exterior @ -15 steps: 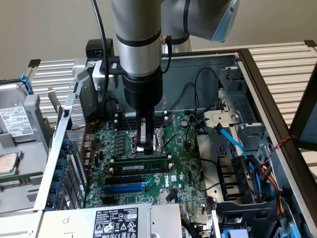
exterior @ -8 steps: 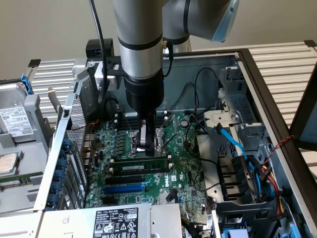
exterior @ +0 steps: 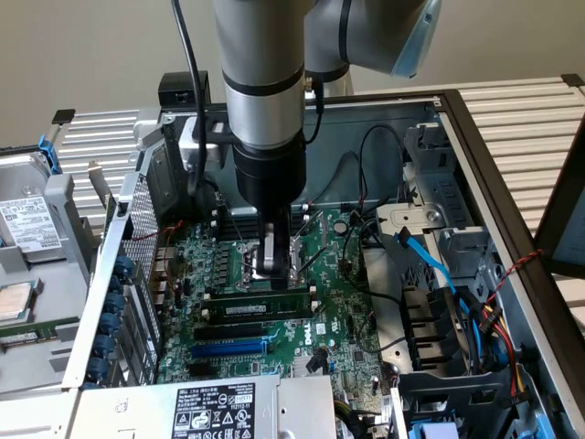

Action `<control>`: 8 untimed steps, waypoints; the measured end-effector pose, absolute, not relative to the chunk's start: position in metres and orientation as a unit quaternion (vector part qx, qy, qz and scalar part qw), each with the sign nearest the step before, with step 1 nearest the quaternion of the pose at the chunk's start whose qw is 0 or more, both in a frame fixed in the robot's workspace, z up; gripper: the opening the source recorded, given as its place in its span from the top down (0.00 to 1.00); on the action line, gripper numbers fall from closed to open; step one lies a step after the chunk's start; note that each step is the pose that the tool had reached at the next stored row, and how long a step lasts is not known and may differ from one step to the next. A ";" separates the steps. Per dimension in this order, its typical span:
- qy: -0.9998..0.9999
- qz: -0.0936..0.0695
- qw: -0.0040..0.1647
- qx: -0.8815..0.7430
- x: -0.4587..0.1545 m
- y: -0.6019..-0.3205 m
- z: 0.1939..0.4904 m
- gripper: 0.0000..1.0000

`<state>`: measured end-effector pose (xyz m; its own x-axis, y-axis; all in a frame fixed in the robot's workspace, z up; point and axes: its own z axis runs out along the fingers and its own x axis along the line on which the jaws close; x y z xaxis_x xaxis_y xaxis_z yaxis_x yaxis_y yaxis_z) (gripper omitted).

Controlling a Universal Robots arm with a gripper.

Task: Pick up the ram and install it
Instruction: 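Press down the ram until it locks into place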

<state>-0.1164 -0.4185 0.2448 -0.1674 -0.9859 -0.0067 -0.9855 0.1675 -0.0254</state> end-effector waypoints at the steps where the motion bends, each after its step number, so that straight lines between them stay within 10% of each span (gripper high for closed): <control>1: 0.761 -0.007 0.011 -0.649 -0.116 -0.418 0.245 0.90; 8: 0.736 -0.007 0.011 -0.677 -0.113 -0.418 0.241 0.90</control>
<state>-0.1133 -0.4185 0.2414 -0.0834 -0.9965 -0.0067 -0.9962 0.0836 -0.0255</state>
